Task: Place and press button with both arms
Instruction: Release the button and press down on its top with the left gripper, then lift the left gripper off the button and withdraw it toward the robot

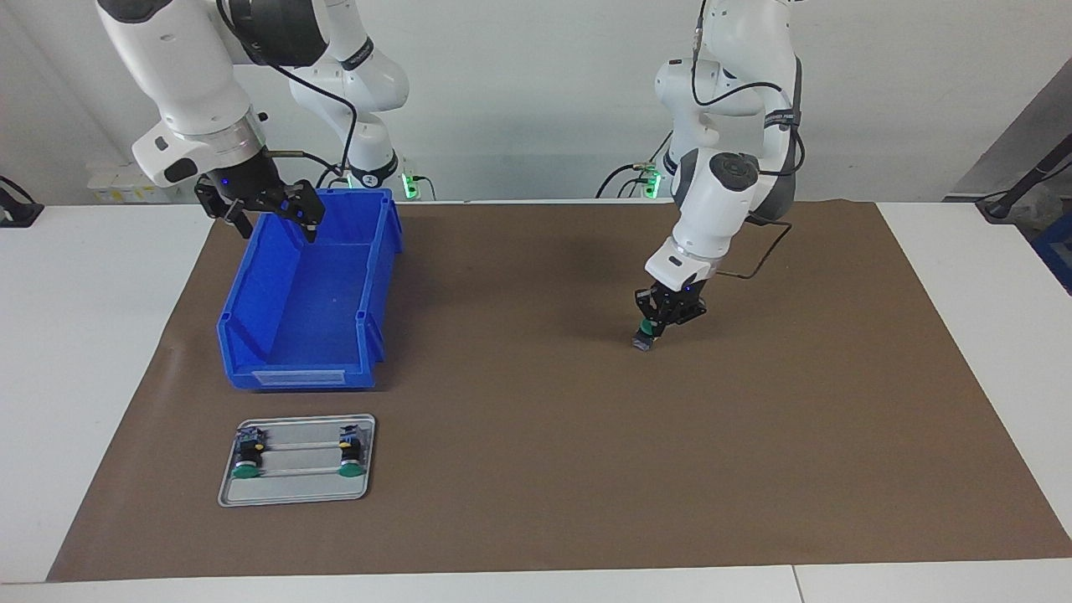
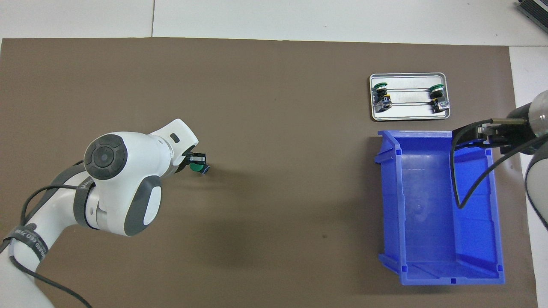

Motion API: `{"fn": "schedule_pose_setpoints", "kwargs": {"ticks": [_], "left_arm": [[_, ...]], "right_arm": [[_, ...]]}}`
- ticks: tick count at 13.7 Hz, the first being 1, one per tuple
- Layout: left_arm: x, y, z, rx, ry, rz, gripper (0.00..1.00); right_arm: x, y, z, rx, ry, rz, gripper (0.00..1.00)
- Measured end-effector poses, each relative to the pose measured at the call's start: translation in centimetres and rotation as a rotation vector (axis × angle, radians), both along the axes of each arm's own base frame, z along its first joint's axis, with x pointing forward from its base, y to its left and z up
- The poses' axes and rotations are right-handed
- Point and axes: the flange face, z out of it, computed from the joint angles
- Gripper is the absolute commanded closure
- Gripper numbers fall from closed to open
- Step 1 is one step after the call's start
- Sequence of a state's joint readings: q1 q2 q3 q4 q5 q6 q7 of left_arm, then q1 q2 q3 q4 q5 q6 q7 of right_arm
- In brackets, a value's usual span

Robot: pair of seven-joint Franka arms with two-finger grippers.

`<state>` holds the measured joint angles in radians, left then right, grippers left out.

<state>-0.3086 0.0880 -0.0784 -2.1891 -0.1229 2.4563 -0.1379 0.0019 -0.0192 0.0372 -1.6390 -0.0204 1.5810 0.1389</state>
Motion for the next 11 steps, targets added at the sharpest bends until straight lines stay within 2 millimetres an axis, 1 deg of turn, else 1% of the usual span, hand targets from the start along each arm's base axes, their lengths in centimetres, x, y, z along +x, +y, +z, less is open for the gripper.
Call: {"fn": "schedule_pose_setpoints", "kwargs": {"ticks": [1,4,6,8,9,10,11], "left_arm": [[0.0,-0.1,0.2,0.005,0.019,-0.003,1.0],[0.4,-0.3,1.8,0.025,0.096,-0.016,1.0],[0.8,-0.4,3.2,0.028,0.117,-0.02,1.0],[1.4,-0.2,5.0,0.033,0.143,-0.019,1.0],[1.8,0.3,6.1,0.037,0.16,-0.013,1.0],[2.3,1.3,7.2,0.046,0.178,-0.007,1.0],[2.9,2.8,8.2,0.068,0.194,-0.011,1.0]], "right_arm": [[0.0,0.0,0.0,0.0,0.0,0.0,0.0],[0.0,0.0,0.0,0.0,0.0,0.0,0.0],[0.0,0.0,0.0,0.0,0.0,0.0,0.0],[0.0,0.0,0.0,0.0,0.0,0.0,0.0],[0.0,0.0,0.0,0.0,0.0,0.0,0.0],[0.0,0.0,0.0,0.0,0.0,0.0,0.0],[0.0,0.0,0.0,0.0,0.0,0.0,0.0]]}}
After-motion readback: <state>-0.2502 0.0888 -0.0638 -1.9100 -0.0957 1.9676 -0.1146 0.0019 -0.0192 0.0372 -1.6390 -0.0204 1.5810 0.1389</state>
